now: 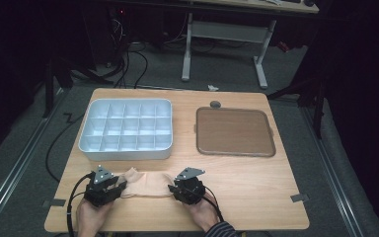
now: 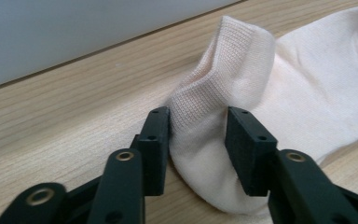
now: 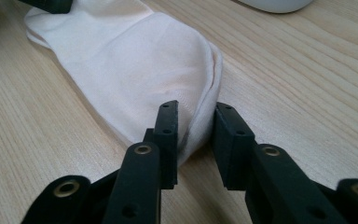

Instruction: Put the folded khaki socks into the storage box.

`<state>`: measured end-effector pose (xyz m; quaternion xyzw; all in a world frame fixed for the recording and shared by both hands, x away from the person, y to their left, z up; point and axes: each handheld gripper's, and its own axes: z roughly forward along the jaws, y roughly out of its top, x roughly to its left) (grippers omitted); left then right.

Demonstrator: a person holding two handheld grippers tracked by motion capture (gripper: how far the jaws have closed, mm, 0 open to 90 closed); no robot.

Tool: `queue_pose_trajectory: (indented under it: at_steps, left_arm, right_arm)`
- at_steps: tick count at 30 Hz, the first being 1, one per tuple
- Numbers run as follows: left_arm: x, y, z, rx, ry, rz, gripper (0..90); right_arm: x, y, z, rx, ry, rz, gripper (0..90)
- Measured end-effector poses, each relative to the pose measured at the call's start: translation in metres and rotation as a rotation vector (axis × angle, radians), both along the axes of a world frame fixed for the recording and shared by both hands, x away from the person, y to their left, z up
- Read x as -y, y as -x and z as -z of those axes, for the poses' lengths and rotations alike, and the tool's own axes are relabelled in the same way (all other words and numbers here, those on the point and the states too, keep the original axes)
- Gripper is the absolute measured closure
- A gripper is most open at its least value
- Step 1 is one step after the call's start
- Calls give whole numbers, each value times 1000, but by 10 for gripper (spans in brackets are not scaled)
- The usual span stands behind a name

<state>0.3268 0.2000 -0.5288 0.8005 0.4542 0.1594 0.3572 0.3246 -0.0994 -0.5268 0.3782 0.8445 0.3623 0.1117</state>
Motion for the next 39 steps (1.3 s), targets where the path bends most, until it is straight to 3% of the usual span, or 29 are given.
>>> queue_pose_trajectory:
  at_steps: [13,19,28,39]
  left_arm:
    - [-1,-1,0,-35,49,23,786]
    - [-4,-4,0,-55,73,21,813]
    - [-6,-7,-2,-80,85,37,829]
    - [-10,-7,-3,-75,111,33,837]
  right_arm:
    - [-4,4,0,22,17,1,806]
    - [-3,6,2,34,1,3,833]
    - [-4,7,2,57,16,-9,862]
    - [-4,9,0,66,-9,-10,866]
